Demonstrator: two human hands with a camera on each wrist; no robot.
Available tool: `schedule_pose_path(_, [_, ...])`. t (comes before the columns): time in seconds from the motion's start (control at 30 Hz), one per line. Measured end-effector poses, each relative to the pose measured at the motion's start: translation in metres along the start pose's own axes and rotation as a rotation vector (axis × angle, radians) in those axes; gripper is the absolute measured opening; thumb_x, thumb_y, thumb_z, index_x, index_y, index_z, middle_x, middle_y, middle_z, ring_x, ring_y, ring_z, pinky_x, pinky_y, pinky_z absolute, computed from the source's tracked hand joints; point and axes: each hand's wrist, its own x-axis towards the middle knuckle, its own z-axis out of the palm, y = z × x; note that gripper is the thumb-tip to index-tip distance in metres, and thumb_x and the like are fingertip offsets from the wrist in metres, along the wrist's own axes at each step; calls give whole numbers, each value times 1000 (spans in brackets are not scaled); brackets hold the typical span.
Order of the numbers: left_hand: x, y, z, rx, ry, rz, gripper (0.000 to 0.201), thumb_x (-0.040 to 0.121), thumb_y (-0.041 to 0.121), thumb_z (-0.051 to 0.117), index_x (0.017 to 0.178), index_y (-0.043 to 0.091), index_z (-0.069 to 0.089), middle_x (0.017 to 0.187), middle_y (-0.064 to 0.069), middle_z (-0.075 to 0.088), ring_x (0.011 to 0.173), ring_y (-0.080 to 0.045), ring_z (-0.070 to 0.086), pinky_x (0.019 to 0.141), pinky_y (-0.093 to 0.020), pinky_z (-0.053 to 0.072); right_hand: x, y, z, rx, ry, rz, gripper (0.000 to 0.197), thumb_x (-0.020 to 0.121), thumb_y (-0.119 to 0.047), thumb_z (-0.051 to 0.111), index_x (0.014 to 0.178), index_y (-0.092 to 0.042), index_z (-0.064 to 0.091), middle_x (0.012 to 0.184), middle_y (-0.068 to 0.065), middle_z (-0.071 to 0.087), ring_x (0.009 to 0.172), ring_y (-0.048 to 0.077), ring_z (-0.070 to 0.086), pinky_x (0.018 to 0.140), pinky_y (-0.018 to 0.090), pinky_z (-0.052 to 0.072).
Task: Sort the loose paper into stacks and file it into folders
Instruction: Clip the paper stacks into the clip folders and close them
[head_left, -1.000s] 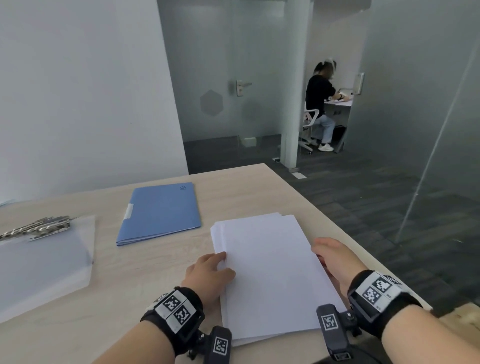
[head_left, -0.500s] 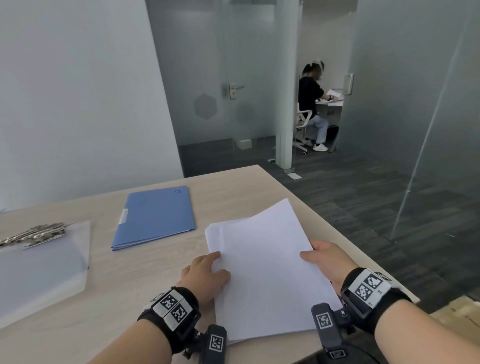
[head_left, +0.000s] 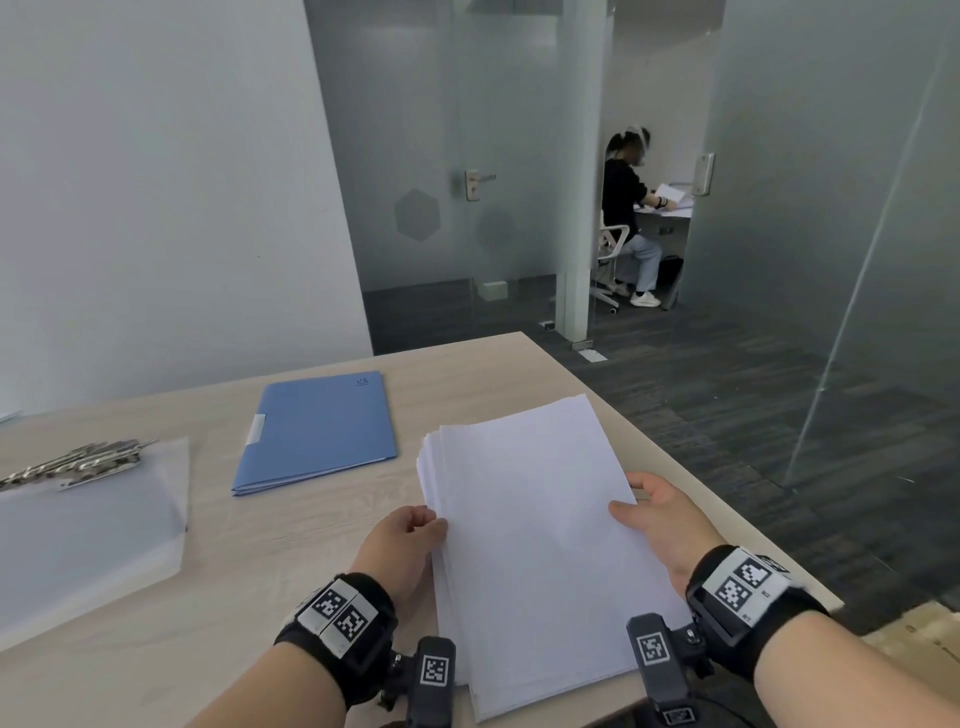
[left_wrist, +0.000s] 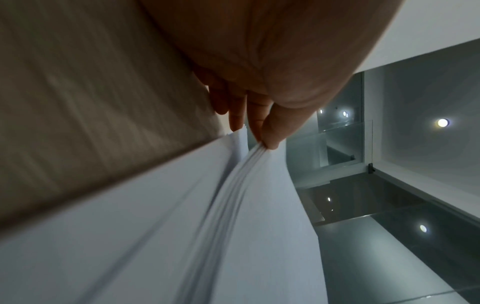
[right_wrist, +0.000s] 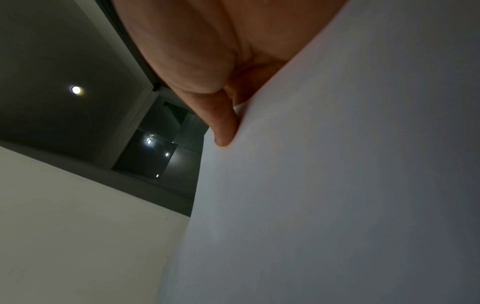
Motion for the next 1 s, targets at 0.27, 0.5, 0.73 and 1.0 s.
schedule_pose_path(0.27, [-4,4,-2,-151,-125,-20,23,96,14,60,90,12,82,115,28,70,105,-11,69,94,-30,52,0,0,0,4,-32,-24,26,94,6,59,111,-14,62,88,13,78,74,33,73,70,41,58])
schedule_pose_path(0.5, [4,-2,-9,-109,-140,25,40,58,45,68,71,7,75,135,22,60,114,-17,66,107,-47,47,3,5,0,-2,-19,-33,28,92,8,60,113,-10,64,100,12,77,87,34,73,81,46,58])
schedule_pose_path(0.73, [-1,3,-2,-155,-109,-5,27,95,19,66,79,-2,70,105,11,77,94,-21,75,98,-45,54,7,10,-1,-51,31,-49,27,90,7,63,109,-12,68,102,11,77,93,34,74,89,52,58])
schedule_pose_path(1.0, [2,-1,-5,-174,-106,-53,25,97,28,61,89,13,80,97,-7,79,99,-31,73,103,-51,50,4,7,-1,-74,79,-28,21,90,11,58,99,-6,64,96,16,74,81,33,70,77,44,57])
